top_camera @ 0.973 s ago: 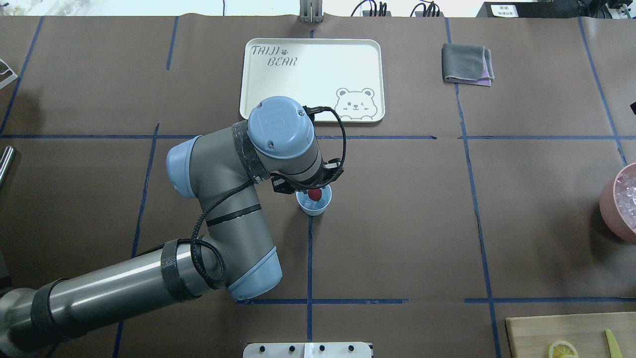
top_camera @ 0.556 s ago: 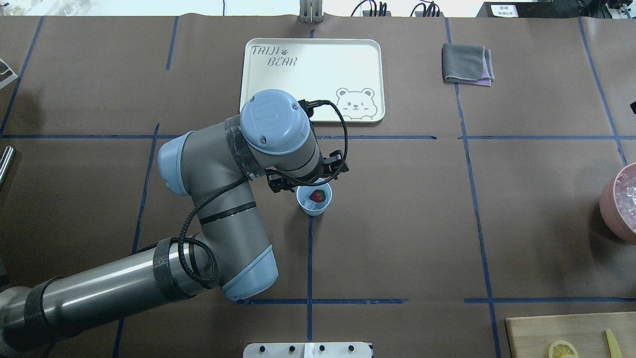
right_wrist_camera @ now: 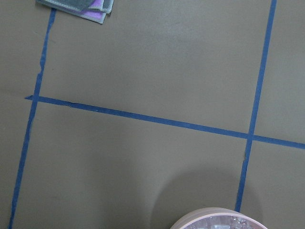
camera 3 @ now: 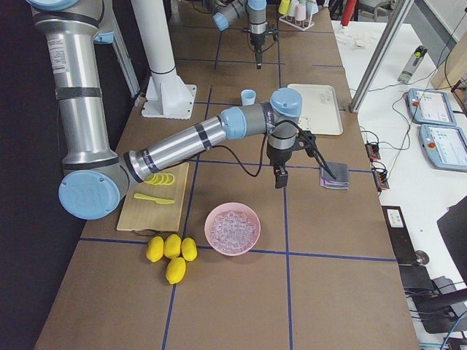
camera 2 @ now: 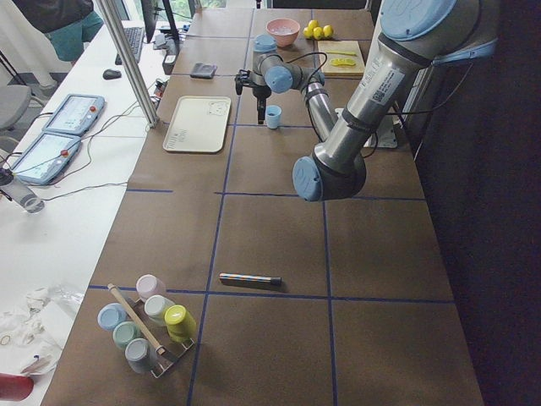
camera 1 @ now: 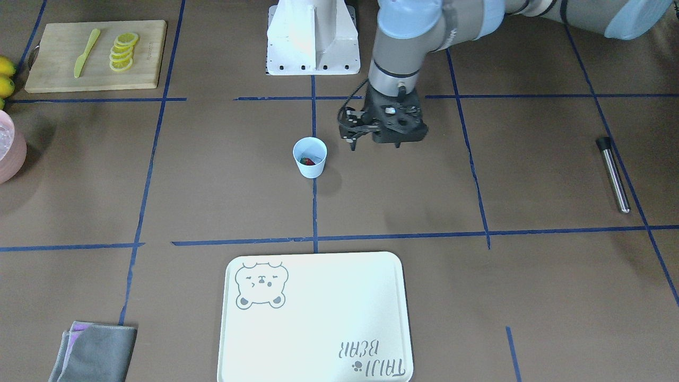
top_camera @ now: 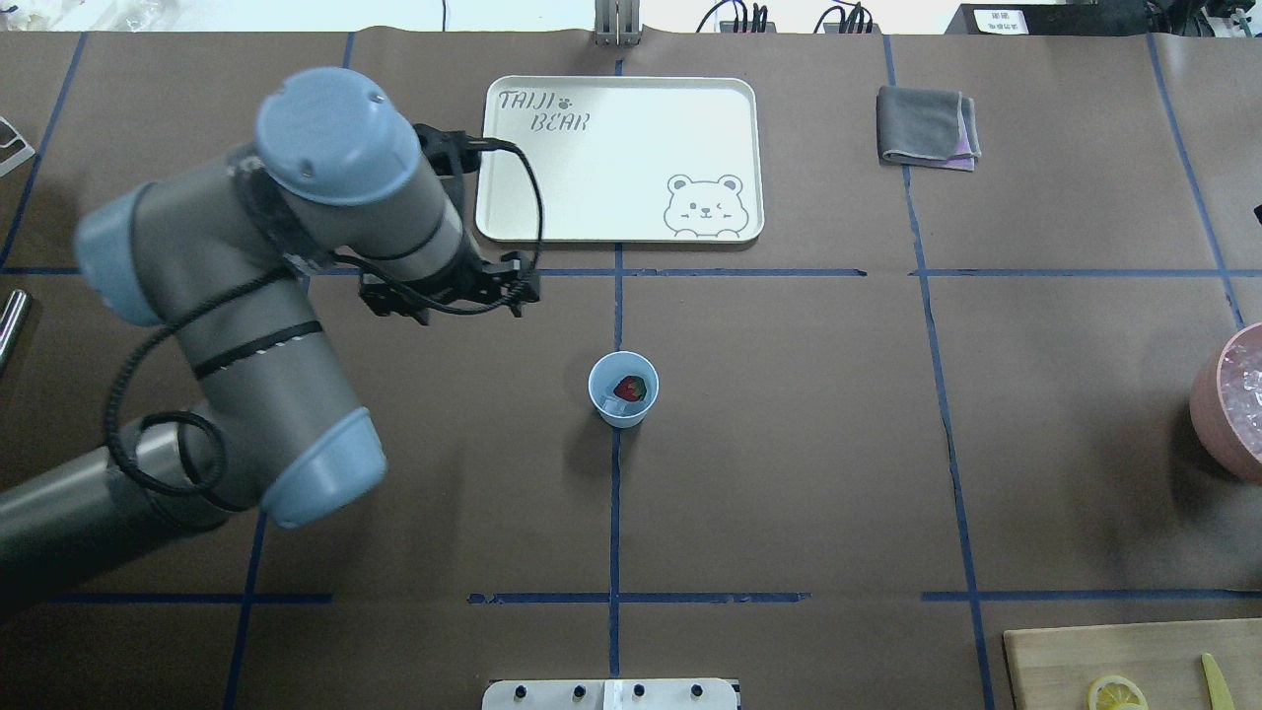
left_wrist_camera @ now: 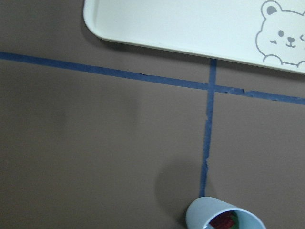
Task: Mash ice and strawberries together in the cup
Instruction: 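Withdraw the left gripper away from the cup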
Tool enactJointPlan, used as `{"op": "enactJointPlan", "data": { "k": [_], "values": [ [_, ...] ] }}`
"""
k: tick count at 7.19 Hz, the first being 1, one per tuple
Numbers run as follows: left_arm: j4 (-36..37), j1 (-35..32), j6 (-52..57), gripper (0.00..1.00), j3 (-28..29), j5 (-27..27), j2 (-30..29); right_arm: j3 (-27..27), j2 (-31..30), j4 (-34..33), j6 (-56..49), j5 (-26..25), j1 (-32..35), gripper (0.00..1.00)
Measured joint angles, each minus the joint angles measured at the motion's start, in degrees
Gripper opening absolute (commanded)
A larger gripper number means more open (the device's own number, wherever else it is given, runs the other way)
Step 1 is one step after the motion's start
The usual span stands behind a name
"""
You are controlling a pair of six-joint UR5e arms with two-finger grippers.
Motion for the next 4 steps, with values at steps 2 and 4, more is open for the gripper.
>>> {"op": "enactJointPlan", "data": {
  "k": [2, 4],
  "values": [
    [0.47, -9.24, 13.77, 1.00, -2.63, -5.16, 9.25, -3.84, -1.32, 5.36, -0.27, 1.39, 1.53, 1.00],
    [0.57, -18.68, 28.83, 1.00, -2.15, -7.90, 17.36, -9.76, -3.92, 14.87, -0.72, 2.01, 3.65, 1.00]
  ]
}}
